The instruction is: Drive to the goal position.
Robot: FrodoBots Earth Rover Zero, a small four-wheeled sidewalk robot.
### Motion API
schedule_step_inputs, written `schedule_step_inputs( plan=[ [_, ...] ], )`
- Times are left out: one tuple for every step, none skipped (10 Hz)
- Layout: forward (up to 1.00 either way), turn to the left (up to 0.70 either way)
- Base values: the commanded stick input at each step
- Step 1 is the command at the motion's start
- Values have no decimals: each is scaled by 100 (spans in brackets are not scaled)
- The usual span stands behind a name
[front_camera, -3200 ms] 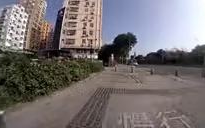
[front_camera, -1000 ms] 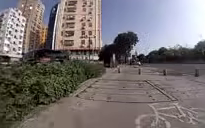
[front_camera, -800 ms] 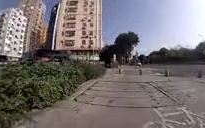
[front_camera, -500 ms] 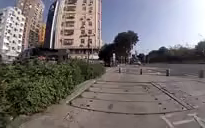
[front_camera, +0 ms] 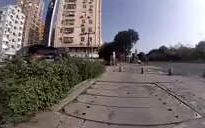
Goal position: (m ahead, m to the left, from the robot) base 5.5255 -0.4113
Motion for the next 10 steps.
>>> schedule_step_inputs(
  plan=[
    [45,0],
    [45,0],
    [45,0],
    [45,0],
    [45,0],
    [45,0],
    [45,0],
    [45,0],
    [45,0],
    [45,0]
  ],
)
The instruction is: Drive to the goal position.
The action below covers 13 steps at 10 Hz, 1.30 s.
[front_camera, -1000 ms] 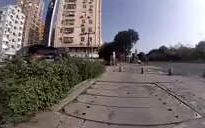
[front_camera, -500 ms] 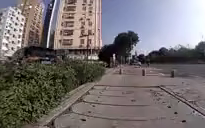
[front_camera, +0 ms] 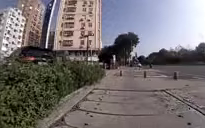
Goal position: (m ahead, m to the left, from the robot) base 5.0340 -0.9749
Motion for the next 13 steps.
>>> schedule_step_inputs(
  plan=[
    [45,0],
    [45,0],
    [45,0],
    [45,0],
    [45,0],
    [45,0],
    [45,0],
    [45,-1],
    [45,-13],
    [45,-24],
    [45,-15],
    [45,-2],
    [45,0]
  ],
)
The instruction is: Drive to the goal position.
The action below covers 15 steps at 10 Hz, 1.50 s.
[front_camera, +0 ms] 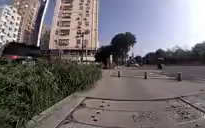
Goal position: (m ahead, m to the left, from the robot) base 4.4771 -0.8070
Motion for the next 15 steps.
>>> schedule_step_inputs(
  plan=[
    [45,0],
    [45,0],
    [45,0],
    [45,0],
    [45,0],
    [45,0],
    [45,0],
    [45,0],
    [45,0],
    [45,0],
    [45,0],
    [45,0],
    [45,0],
    [45,0],
    [45,0]
  ],
)
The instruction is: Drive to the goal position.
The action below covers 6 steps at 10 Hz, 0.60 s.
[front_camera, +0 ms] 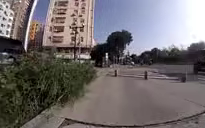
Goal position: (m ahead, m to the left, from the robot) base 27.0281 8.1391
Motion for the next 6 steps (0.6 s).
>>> schedule_step_inputs(
  plan=[
    [45,0],
    [45,0],
    [45,0],
    [45,0],
    [45,0],
    [45,0]
  ],
)
